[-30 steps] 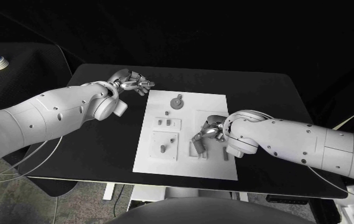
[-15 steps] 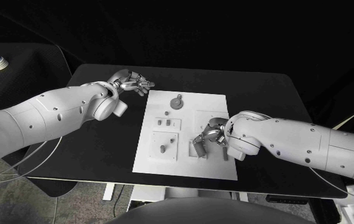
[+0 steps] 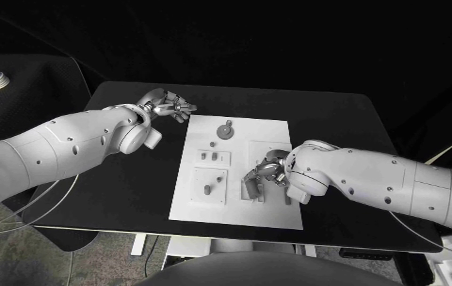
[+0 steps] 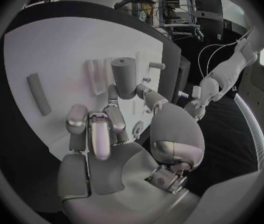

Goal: Assemble the parts on the task board

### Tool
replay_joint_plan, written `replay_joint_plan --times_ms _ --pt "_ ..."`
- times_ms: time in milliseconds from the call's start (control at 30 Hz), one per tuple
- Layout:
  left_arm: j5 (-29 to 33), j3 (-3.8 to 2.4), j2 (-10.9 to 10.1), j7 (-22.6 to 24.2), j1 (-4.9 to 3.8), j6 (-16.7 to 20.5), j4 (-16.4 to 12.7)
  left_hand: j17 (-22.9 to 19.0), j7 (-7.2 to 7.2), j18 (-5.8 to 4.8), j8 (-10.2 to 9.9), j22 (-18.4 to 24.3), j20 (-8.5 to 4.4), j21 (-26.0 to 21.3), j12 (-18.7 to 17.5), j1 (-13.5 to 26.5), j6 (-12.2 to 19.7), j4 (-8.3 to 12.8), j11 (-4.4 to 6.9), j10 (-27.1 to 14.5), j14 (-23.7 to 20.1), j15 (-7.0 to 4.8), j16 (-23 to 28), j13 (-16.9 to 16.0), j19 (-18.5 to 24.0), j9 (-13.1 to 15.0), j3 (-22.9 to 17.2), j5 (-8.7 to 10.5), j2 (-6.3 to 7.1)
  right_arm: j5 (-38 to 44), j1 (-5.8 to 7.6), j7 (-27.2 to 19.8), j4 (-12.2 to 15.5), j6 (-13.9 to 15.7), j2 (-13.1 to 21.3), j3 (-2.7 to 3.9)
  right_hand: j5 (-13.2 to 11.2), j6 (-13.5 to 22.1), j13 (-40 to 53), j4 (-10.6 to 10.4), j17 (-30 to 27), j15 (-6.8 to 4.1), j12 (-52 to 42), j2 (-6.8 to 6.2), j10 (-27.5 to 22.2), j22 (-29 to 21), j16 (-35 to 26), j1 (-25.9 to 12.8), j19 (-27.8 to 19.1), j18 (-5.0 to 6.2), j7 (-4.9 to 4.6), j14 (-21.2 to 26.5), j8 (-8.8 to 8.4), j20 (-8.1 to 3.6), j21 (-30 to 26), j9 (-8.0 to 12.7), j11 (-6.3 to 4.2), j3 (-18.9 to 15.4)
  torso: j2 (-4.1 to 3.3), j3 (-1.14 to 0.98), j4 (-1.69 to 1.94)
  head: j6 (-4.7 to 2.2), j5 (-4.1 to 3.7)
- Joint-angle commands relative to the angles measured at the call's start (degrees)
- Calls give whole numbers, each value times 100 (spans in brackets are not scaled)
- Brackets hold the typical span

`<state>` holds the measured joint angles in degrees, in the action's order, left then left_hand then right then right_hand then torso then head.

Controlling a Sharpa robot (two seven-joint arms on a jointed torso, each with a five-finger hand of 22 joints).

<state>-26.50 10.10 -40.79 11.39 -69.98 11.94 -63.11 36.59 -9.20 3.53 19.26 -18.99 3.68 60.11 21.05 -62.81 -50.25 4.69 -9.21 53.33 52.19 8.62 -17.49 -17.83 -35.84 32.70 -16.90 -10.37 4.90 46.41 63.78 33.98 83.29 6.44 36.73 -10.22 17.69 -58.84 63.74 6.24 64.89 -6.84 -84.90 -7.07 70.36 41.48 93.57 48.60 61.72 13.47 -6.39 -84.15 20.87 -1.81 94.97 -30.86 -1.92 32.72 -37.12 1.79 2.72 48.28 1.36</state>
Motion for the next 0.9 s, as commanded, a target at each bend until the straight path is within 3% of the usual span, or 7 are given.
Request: replay_joint_plan --times_ms 33,533,900 --pt "-25 -3 4 21 -5 -45 -16 -8 11 71 -15 10 -7 -27 -24 47 26 -25 4 -36 -42 16 35 5 50 -9 6 -16 -3 -67 -2 16 -29 47 -33 -1 -28 -201 1 -44 -15 -35 24 224 19 3 12 125 0 153 -169 -380 -11 32 673 -26 1 -66 -2 0 2 7 4" --pt "-27 -2 17 19 -5 -47 -1 -9 11 70 -16 10 -7 -28 -30 51 27 -27 3 -42 -44 16 37 6 53 -9 8 -16 -2 8 -2 26 -90 -119 -96 -3 -54 -178 -4 -115 -74 -34 48 155 4 -4 -26 -96 -5 153 -173 -343 -37 43 651 -13 6 -116 -3 -7 1 31 1" --pt "-36 -1 14 13 -5 -39 0 -11 11 70 -17 10 -7 -29 -33 53 28 -28 3 -45 -46 16 38 7 55 -10 10 -16 -1 18 -2 -19 -85 -189 -99 -3 -56 -94 -4 -109 -52 -32 80 -35 -55 -15 -47 -248 -38 153 -187 -321 -95 49 620 17 18 -146 -4 -9 -1 39 6"
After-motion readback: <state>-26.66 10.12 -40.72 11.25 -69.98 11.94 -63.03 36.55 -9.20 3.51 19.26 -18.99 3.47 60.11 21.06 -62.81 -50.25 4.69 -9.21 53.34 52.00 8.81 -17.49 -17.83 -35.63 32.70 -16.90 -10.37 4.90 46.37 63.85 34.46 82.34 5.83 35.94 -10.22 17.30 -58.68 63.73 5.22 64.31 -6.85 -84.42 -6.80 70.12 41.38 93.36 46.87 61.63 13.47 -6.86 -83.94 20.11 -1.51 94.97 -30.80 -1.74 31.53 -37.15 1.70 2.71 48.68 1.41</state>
